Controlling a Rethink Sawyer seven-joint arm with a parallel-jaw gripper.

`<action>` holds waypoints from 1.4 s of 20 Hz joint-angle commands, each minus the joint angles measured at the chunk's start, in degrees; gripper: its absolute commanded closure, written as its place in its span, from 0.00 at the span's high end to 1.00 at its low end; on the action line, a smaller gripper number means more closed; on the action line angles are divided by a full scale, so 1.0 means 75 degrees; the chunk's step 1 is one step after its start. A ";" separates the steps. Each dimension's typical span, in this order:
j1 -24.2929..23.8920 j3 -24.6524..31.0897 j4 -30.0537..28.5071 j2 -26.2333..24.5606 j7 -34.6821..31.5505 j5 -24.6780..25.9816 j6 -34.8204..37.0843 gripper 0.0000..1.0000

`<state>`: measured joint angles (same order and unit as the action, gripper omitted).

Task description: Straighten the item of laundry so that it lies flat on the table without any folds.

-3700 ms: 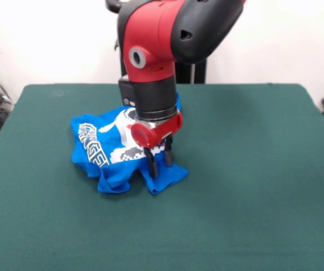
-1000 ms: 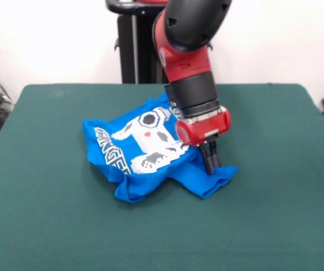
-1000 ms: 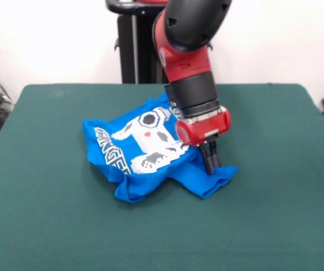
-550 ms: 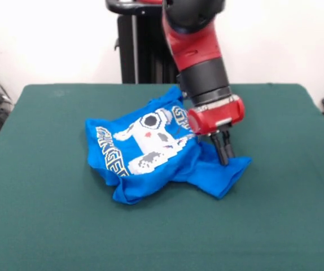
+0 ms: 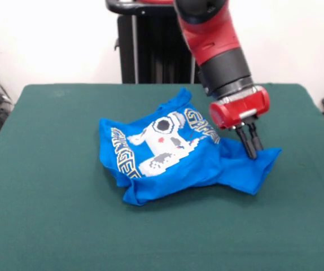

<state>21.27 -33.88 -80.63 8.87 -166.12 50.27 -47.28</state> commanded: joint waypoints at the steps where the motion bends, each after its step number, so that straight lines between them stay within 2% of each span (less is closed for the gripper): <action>1: 0.0258 0.0728 -0.0073 -0.0740 0.2873 -0.1150 -0.0479 0.00; 5: 0.0391 0.0531 0.0054 -0.0854 0.2778 -0.1540 -0.0437 0.00; 12: 0.0827 0.0285 0.0607 -0.1181 0.2359 -0.2377 0.0310 0.00; 16: 0.1076 0.0177 0.0882 -0.1104 0.1853 -0.2538 0.0781 0.00; 21: 0.1365 0.0168 0.1137 -0.0767 0.1090 -0.2403 0.1513 0.00; 25: 0.1583 0.0204 0.1063 -0.0470 0.0815 -0.2440 0.1798 0.00; 26: 0.1897 0.0143 0.0817 -0.0350 0.0848 -0.2704 0.1842 0.00; 28: 0.1888 0.0202 0.0896 -0.0309 0.0731 -0.2547 0.2004 0.00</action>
<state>31.97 -35.66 -76.97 5.49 -166.12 34.94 -39.24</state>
